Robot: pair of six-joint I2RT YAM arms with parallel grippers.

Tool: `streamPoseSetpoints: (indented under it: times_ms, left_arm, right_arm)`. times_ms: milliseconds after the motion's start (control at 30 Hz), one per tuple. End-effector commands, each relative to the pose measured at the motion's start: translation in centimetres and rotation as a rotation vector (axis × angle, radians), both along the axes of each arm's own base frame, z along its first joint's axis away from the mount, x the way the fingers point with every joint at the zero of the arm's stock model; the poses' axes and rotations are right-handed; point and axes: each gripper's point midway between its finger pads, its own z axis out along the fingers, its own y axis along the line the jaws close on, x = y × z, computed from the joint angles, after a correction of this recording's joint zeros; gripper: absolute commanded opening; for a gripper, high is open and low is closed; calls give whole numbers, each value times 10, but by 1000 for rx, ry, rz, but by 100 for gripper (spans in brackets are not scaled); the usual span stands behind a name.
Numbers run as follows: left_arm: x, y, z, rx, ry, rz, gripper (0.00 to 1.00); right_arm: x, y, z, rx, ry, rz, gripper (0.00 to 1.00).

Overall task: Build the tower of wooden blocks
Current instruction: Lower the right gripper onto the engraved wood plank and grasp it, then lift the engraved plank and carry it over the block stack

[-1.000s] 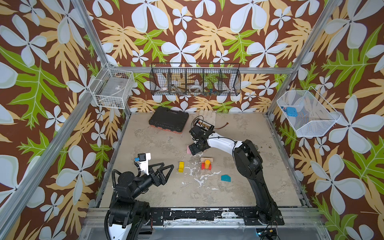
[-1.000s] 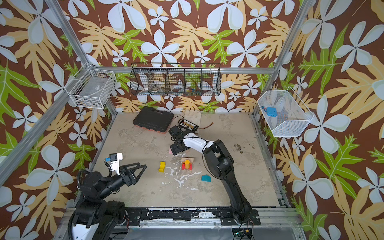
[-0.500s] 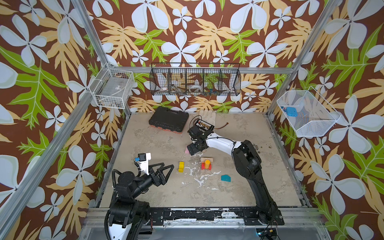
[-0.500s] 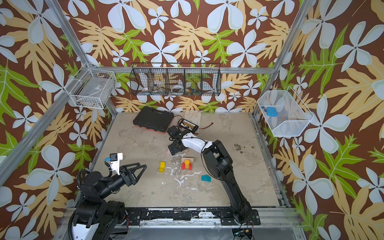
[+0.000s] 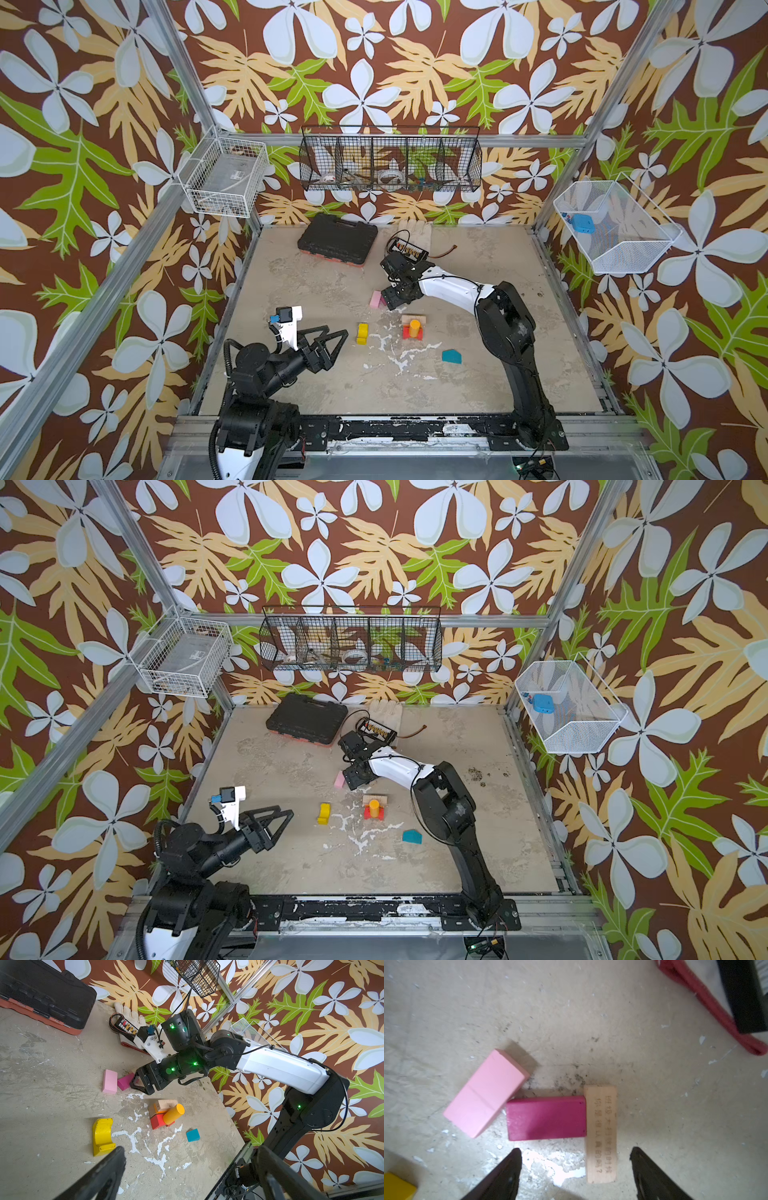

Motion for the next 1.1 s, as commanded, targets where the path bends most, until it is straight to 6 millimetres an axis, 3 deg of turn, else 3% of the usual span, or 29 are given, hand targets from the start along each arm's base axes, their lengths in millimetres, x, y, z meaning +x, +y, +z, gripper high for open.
streamPoseSetpoints:
  times_ms: [0, 133, 433, 800, 1067]
  left_arm:
    - [-2, -1, 8, -10, -32, -6, 100]
    - [-1, -2, 4, -7, -13, -16, 100]
    - [-1, -2, 5, -9, -16, -17, 100]
    - [-3, -1, 8, -12, -36, -6, 100]
    - [-3, -1, 8, -12, -34, -6, 100]
  right_arm:
    - [-1, -6, -4, -17, 5, -11, 76]
    - [-5, -11, -13, -31, 16, -14, 71]
    - [-2, -16, -20, -44, 30, -30, 46]
    - [0, -19, -27, -48, 49, -50, 23]
    - [4, -27, -23, -48, 36, -88, 8]
